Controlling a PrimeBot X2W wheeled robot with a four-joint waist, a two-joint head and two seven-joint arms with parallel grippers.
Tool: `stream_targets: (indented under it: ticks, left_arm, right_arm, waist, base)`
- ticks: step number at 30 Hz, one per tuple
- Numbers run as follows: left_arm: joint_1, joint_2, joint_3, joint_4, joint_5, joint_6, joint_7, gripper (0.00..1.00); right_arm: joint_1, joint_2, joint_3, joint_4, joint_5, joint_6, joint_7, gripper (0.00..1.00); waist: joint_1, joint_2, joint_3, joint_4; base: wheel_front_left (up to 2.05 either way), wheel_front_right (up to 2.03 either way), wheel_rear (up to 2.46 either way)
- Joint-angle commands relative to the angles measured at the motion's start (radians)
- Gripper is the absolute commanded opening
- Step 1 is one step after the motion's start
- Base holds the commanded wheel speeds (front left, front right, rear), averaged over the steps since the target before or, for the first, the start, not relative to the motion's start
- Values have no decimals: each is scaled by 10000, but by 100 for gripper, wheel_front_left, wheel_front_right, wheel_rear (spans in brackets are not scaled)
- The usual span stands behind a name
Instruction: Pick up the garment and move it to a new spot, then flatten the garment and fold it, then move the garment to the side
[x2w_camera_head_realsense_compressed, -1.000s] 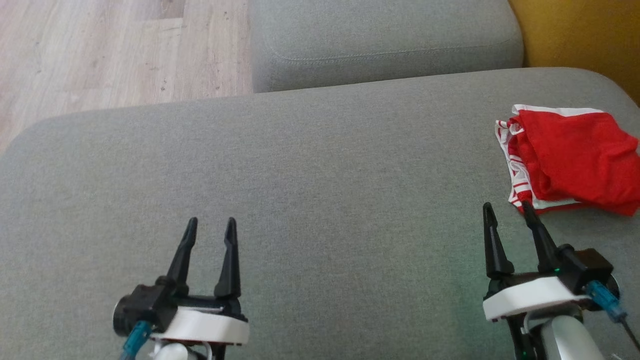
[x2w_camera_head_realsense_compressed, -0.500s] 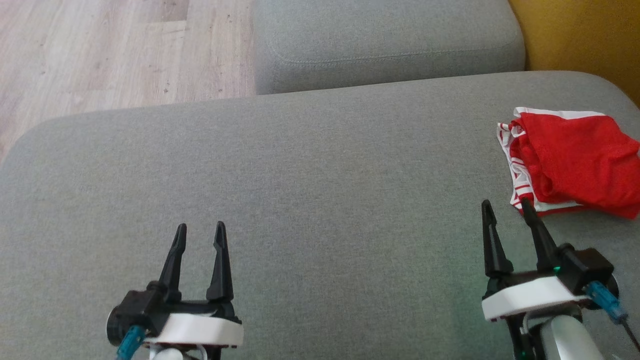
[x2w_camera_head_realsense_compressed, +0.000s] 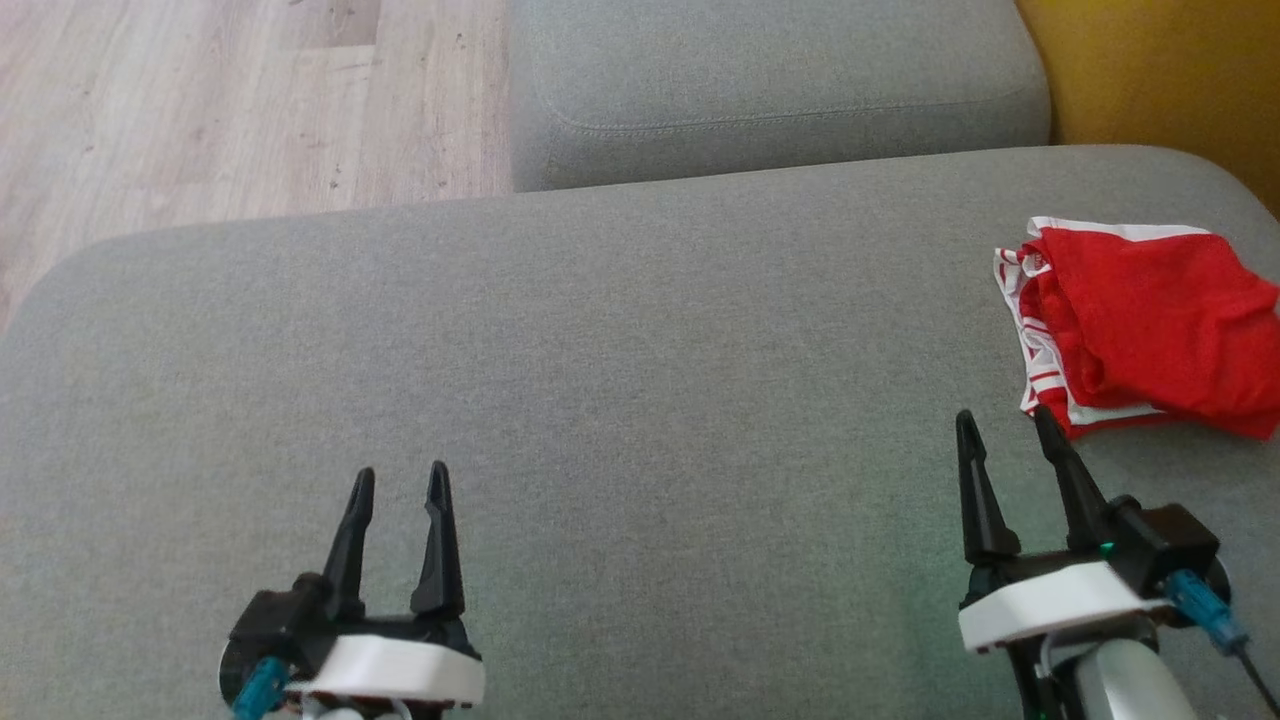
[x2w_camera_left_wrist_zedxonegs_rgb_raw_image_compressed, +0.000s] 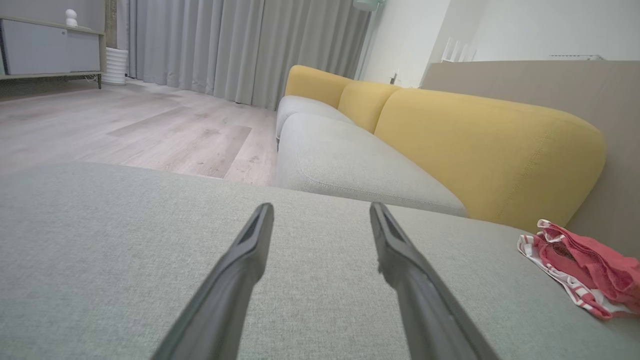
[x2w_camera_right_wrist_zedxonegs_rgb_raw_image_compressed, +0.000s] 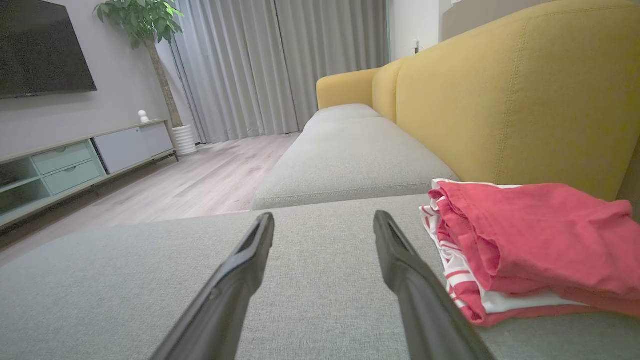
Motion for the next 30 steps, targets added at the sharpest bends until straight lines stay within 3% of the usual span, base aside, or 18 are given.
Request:
stream_targets:
  ticks: [1, 4, 30]
  left_arm:
    - [2, 0, 0, 46, -42, -4, 4, 0]
    - [172, 0, -25, 505, -63, -4, 52, 0]
    - [-57, 57, 579, 407, -2604, -212, 714, 0]
  right_arm:
    - [3, 2, 6, 39, 4, 0, 2, 0]
    - [149, 6, 32, 486, 27, 0, 20, 0]
    - [-38, -63, -213, 345, 3007, -2, 668, 0]
  waist:
    - [0, 0, 2, -1]
    - [0, 0, 2, -1]
    - [0, 0, 52, 16]
  base:
    - [0, 0, 0]
    - [0, 0, 0]
    - [0, 0, 0]
